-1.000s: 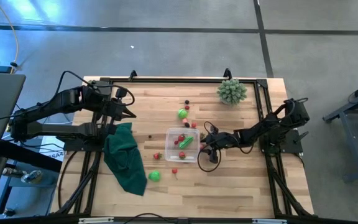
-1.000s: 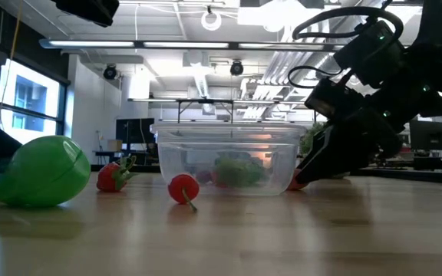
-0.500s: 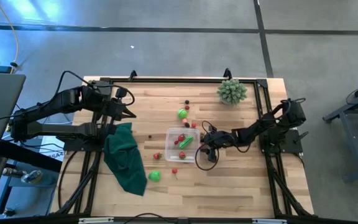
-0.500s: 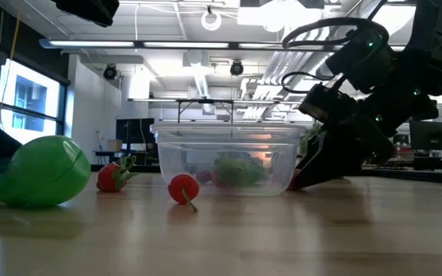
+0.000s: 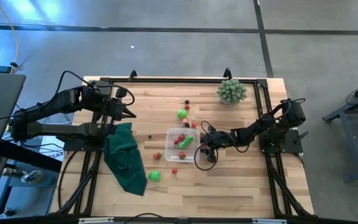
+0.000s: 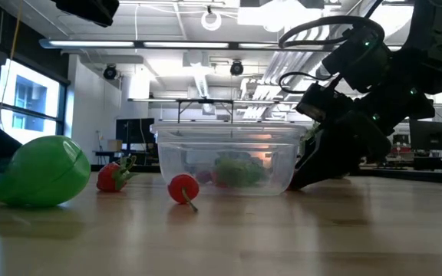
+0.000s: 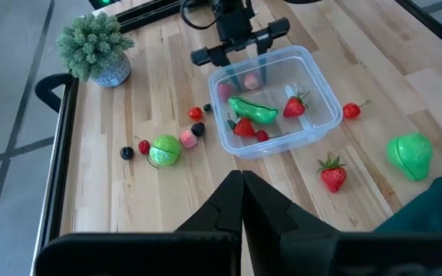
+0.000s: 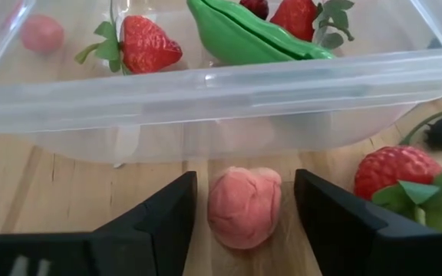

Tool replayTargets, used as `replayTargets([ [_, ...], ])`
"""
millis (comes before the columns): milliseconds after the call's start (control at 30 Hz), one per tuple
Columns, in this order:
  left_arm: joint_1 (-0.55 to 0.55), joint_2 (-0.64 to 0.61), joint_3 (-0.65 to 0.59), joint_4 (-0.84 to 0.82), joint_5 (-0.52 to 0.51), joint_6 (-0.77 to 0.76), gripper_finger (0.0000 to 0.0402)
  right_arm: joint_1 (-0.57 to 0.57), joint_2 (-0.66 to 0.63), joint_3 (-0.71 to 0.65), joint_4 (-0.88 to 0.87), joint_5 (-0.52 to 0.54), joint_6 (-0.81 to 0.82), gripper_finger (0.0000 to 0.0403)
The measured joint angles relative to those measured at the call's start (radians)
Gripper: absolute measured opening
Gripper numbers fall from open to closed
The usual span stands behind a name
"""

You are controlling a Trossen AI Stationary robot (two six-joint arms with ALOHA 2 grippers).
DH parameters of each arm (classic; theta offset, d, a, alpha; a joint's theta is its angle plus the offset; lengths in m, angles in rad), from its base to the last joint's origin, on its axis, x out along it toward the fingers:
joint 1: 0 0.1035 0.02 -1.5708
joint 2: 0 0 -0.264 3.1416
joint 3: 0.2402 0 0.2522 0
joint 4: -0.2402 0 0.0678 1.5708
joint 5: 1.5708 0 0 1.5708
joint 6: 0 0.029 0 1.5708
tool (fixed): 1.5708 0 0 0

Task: Pick and placing Produce into tupperware
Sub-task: Put the pink peach into the transparent bin

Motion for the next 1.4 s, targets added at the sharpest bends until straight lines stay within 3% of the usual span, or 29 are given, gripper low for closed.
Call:
replayTargets([
  [600, 0.0, 0.0, 0.0, 0.0, 0.0, 0.0, 0.0001, -0.001, 0.0, -0.001, -0.017, -0.003, 0.007, 0.0139],
  [967, 0.0, 0.0, 0.0, 0.0, 0.0, 0.0, 0.0001, -0.001, -0.013, -0.003, -0.023, -0.033, 0.081, 0.0126],
  [1167, 0.0, 0.0, 0.0, 0.0, 0.0, 0.0, 0.0001, 0.003, -0.118, -0.006, -0.16, -0.116, 0.109, 0.0126],
  [1400, 0.0, 0.0, 0.0, 0.0, 0.0, 0.0, 0.0001, 0.02, -0.333, -0.006, -0.327, -0.131, 0.137, 0.0125],
])
